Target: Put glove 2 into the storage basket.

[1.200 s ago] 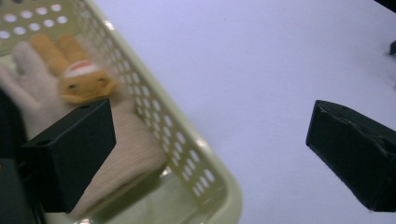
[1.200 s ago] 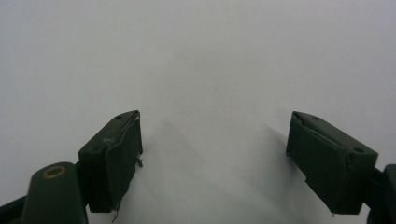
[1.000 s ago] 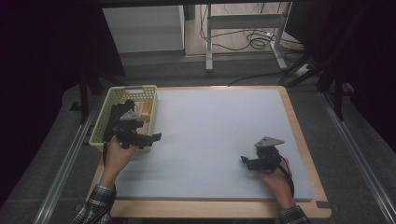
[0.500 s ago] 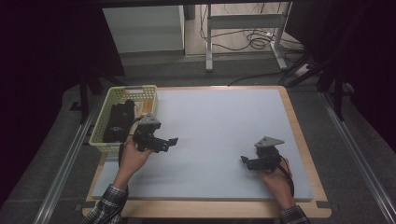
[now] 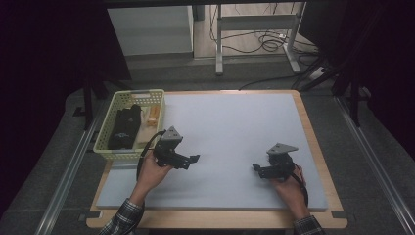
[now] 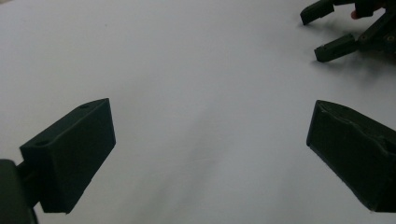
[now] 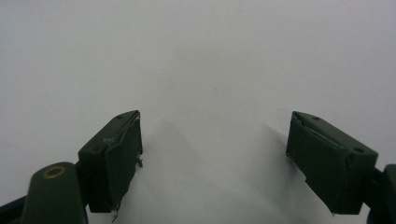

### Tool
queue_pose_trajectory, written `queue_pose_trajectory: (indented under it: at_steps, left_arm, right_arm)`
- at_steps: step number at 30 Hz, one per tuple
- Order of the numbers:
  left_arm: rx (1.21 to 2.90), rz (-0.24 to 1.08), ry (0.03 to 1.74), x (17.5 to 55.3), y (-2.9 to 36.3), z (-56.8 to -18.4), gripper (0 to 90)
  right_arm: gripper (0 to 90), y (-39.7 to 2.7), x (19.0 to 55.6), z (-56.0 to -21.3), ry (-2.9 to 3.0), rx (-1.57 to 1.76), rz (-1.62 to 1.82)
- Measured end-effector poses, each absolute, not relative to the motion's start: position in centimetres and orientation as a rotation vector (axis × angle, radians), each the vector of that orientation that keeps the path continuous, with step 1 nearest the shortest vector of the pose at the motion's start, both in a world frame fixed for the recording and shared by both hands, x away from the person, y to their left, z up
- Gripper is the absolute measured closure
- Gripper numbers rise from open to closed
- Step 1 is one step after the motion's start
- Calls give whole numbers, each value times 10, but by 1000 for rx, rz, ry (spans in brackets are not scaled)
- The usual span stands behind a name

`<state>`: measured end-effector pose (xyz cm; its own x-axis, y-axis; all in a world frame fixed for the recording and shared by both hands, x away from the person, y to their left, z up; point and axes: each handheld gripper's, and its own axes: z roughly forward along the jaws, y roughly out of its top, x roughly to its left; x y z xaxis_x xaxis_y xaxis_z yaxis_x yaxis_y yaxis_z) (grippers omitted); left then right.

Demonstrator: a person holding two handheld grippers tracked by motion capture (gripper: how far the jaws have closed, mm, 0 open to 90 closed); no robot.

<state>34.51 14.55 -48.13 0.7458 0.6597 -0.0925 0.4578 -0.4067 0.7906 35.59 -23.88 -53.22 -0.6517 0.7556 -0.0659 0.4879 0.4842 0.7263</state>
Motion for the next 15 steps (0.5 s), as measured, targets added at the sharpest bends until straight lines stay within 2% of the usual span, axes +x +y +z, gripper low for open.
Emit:
queue_pose_trajectory:
  at_steps: [15]
  left_arm:
    - [2133, 251, 834, 336, 136, -520, 14]
  right_arm:
    - [181, -239, 356, -532, 2357, 1038, 975]
